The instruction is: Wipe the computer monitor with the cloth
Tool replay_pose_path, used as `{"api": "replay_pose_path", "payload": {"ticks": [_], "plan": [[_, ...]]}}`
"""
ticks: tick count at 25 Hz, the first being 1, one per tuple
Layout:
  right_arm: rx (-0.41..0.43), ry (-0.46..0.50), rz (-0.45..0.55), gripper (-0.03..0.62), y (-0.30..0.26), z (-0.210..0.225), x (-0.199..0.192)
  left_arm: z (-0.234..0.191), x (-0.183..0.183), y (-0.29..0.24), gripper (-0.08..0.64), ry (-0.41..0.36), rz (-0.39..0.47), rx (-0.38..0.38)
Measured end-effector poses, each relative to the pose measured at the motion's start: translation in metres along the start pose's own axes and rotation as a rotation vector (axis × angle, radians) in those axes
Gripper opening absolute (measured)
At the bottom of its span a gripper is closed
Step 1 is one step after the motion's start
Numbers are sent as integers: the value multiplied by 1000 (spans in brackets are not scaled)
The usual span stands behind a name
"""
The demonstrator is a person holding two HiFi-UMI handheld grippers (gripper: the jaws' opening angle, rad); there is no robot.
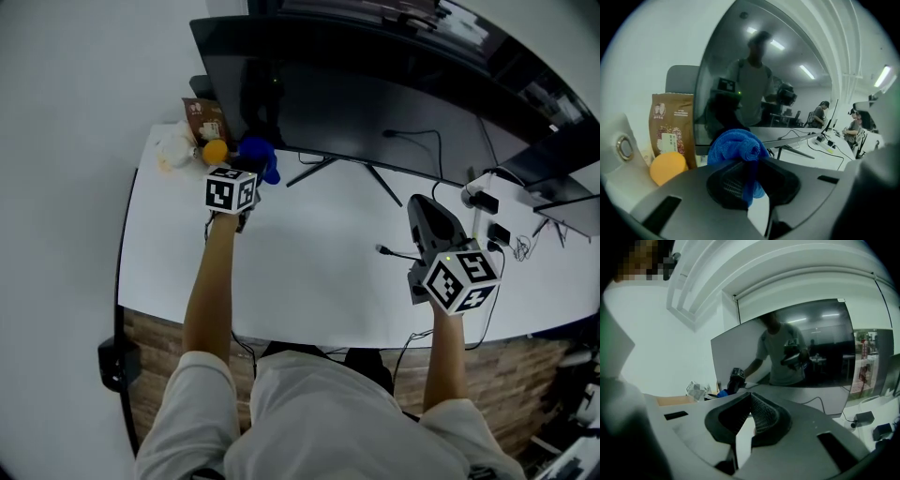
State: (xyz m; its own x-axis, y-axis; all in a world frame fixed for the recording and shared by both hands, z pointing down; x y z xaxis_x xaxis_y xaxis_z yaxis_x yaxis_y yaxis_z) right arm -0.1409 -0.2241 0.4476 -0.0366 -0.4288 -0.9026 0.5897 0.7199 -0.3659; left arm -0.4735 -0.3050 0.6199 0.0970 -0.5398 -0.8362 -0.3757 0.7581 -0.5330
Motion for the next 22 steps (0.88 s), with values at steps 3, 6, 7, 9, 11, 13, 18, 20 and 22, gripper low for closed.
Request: {"api": "replay_pose_path", "payload": {"ticks": [3, 6, 7, 9, 11, 13, 18, 20, 22], "plan": [[-5, -11, 2, 15, 15, 18, -2, 24, 6, -14, 63, -6, 5, -9], [-11, -19, -1, 15, 32, 39, -5, 41, 9, -24, 63, 23, 14, 10], [-13, -22, -2, 15, 37, 46, -5, 48, 11, -28, 63, 32, 18, 7], [-18, -32, -3, 15, 47, 62, -7, 65, 14, -35, 63, 35, 22, -5], [-19, -43, -4, 15, 55, 76, -9, 85, 18, -44, 63, 29, 22, -18], [-18, -52, -6, 14, 63, 89, -12, 104, 21, -54, 63, 28, 20, -33], [-15, -58, -1, 14, 78, 123, -14, 140, 24, -78, 63, 51, 41, -42], [-18, -63, -6, 15, 82, 139, -18, 158, 23, -89, 61, 84, 57, -65], [-19, -71, -14, 15, 87, 153, -22, 177, 21, -103, 61, 107, 50, -82]]}}
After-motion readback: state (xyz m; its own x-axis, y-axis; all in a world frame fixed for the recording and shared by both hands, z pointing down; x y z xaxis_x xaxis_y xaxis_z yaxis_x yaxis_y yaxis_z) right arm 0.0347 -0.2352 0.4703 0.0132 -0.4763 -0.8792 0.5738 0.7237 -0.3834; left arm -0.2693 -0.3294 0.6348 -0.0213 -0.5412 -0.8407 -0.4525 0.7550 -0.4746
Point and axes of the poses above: the fingertips, and each gripper's own axes: y backward along the fingers, z to its right, x out of its top, the point moved 4 cm from there along y, backward along the fingers, and after that the axes turned 4 degrees about -y, right-handed, at the moved point
